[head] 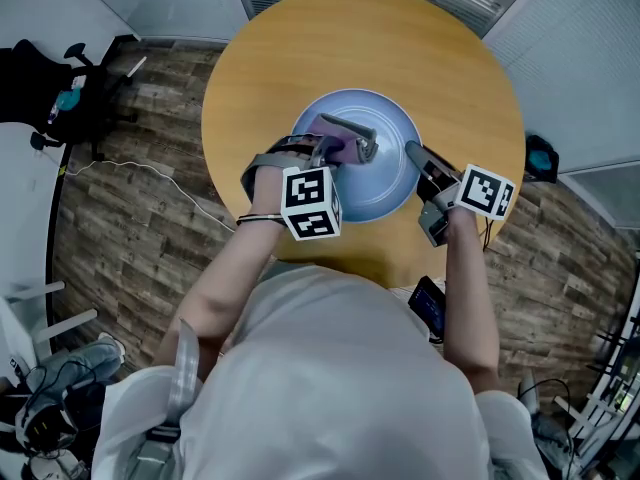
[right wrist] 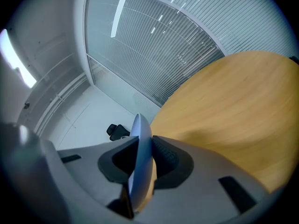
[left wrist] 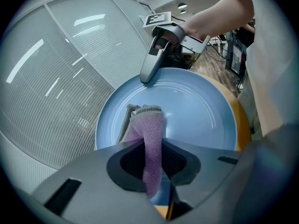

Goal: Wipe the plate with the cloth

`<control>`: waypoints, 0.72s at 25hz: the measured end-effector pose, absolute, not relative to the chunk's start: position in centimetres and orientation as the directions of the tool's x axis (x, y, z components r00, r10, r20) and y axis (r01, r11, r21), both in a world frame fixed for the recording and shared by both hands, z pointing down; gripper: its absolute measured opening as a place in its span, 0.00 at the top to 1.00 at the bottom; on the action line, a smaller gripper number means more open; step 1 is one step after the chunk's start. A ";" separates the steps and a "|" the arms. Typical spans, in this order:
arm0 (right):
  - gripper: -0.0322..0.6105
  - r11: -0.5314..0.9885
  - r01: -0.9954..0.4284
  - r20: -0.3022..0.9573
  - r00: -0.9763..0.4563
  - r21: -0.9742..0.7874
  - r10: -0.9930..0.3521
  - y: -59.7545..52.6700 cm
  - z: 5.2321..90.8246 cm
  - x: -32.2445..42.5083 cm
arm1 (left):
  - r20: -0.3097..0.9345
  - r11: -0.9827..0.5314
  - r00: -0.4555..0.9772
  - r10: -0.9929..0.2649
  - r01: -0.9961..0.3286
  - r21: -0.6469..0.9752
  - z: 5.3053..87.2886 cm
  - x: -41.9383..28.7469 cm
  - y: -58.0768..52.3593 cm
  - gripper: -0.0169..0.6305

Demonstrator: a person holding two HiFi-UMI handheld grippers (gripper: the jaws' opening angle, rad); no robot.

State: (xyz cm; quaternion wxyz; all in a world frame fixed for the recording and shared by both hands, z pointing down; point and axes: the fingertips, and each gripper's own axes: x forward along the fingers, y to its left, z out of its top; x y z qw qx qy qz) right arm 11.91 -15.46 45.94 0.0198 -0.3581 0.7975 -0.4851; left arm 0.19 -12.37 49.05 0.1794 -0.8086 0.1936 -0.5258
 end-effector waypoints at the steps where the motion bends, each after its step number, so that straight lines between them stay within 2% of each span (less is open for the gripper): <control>1: 0.82 0.284 -0.543 0.303 -0.748 -0.790 -0.590 -15.6 45.8 11.8 | 0.782 -0.861 0.366 -0.504 -0.141 -0.489 49.1 -0.2 -12.5 0.87; 8: 0.82 0.278 -0.552 0.302 -0.735 -0.786 -0.608 -15.6 45.5 12.4 | 0.795 -0.875 0.392 -0.463 -0.346 -0.338 49.1 -1.6 -13.0 0.87; 18: 0.81 0.254 -0.564 0.316 -0.718 -0.786 -0.620 -15.7 45.8 12.6 | 0.798 -0.872 0.416 -0.436 -0.416 -0.260 48.9 -1.4 -13.0 0.87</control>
